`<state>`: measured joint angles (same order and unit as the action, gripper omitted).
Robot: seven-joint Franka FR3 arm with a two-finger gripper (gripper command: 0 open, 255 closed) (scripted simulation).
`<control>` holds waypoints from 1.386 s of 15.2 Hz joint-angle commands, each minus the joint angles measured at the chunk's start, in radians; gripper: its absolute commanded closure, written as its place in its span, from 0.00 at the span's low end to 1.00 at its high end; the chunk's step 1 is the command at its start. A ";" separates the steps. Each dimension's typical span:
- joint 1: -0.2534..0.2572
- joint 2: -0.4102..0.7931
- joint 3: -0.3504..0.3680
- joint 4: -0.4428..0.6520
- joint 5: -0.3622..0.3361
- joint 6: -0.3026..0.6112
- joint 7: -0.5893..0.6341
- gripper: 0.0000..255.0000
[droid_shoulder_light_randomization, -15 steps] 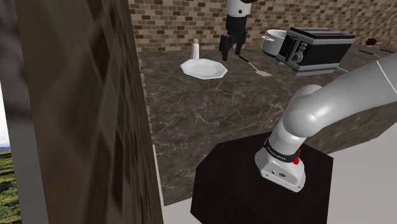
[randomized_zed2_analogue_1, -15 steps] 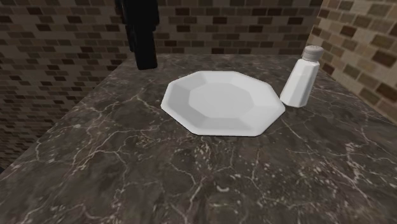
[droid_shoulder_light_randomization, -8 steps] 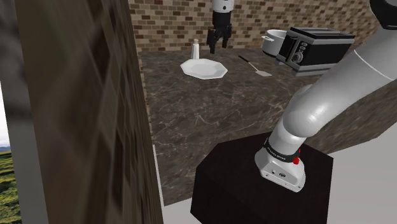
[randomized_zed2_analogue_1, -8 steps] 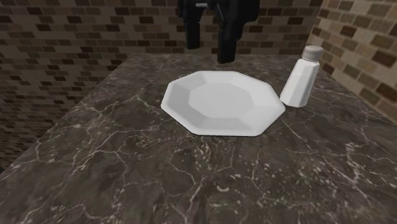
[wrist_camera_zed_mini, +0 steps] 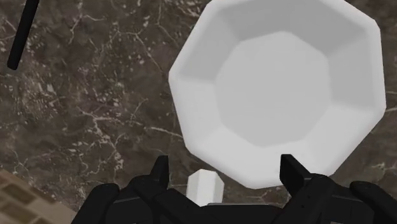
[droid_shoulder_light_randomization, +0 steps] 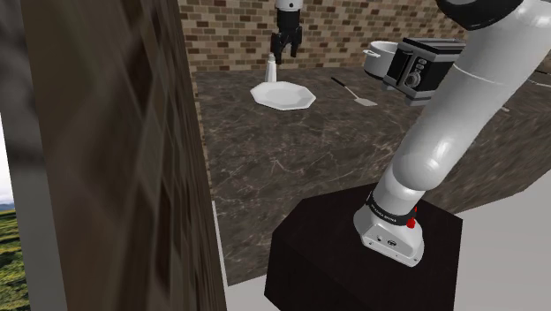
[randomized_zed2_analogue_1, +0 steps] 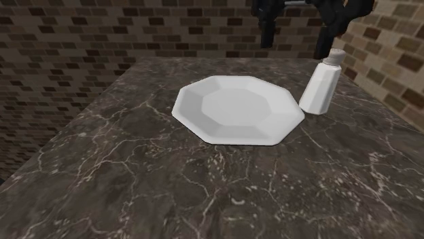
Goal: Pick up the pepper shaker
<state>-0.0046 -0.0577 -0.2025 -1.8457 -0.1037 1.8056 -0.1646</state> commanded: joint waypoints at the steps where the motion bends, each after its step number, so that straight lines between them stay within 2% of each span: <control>1: -0.003 0.082 -0.007 0.094 0.016 -0.006 -0.030 0.00; 6: -0.026 0.287 -0.014 0.359 0.061 -0.051 -0.100 0.00; 15: -0.024 0.284 -0.012 0.253 0.059 0.052 -0.092 0.00; 16: -0.025 0.285 -0.012 0.254 0.060 0.052 -0.094 1.00; 21: -0.025 0.286 -0.012 0.257 0.060 0.051 -0.094 1.00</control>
<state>-0.0298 0.2277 -0.2147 -1.5886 -0.0438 1.8562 -0.2584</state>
